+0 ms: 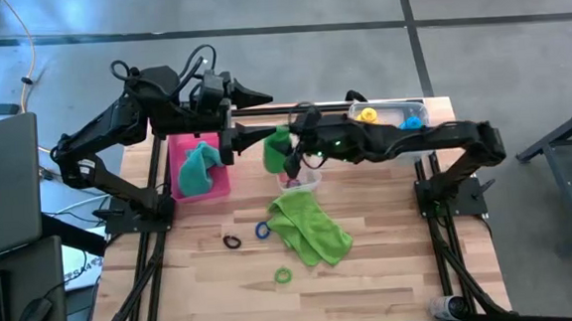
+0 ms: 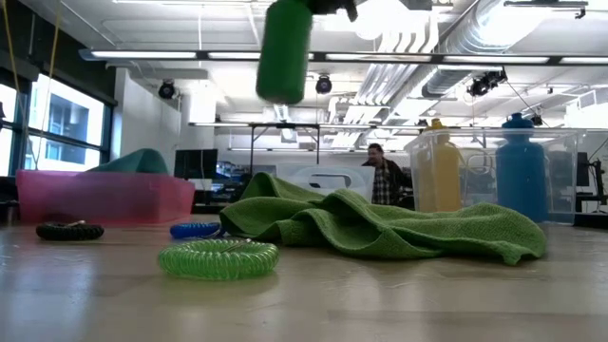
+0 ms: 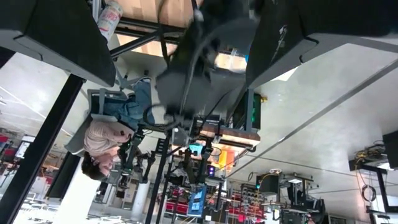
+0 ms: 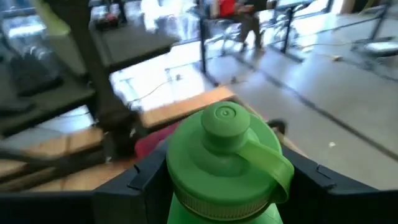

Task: Pick & Place Sports Items
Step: Put the green water bottle into the right transparent bin

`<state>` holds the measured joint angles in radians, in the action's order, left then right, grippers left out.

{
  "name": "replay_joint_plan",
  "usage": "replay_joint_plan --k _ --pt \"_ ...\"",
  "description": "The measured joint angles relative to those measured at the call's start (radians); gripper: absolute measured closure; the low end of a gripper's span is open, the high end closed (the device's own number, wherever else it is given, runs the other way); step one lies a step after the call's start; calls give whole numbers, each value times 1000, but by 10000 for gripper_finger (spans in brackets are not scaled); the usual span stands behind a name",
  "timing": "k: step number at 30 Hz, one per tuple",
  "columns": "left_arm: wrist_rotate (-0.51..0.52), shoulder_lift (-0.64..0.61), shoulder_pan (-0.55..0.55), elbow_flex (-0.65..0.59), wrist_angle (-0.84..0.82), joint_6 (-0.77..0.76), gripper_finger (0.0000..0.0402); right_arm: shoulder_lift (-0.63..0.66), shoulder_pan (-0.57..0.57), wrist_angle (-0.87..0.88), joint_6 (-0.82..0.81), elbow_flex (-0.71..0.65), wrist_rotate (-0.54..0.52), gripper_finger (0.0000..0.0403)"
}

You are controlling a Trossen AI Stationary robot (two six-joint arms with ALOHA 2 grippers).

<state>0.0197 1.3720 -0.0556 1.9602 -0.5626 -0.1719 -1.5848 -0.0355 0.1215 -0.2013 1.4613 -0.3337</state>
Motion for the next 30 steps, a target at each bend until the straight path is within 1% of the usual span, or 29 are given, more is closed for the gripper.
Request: replay_joint_plan --k 2,5,7,9,11,13,15,17,19,25,30 --pt "0 0 0 0 0 0 48 13 -2 -9 -6 4 -41 198" --pt "0 0 0 0 3 0 48 74 -2 63 -12 -14 -113 198" --pt "0 0 0 0 3 0 48 108 2 34 -14 -31 -169 198" --pt "0 0 0 0 3 0 48 156 4 73 -22 -67 -216 198" --pt "0 0 0 0 3 0 48 196 6 49 -24 -97 -256 198" --pt "0 0 0 0 4 0 48 248 12 74 -27 -141 -298 198" --pt "0 0 0 0 3 0 48 299 16 56 -38 -181 -341 198" --pt "0 0 0 0 4 0 48 353 17 88 -57 -226 -380 198" --pt "0 0 0 0 3 0 48 405 18 100 -85 -263 -406 198" --pt "0 0 0 0 3 0 48 545 30 205 -140 -350 -482 198" --pt "0 0 0 0 3 0 48 641 52 313 -176 -379 -535 199"
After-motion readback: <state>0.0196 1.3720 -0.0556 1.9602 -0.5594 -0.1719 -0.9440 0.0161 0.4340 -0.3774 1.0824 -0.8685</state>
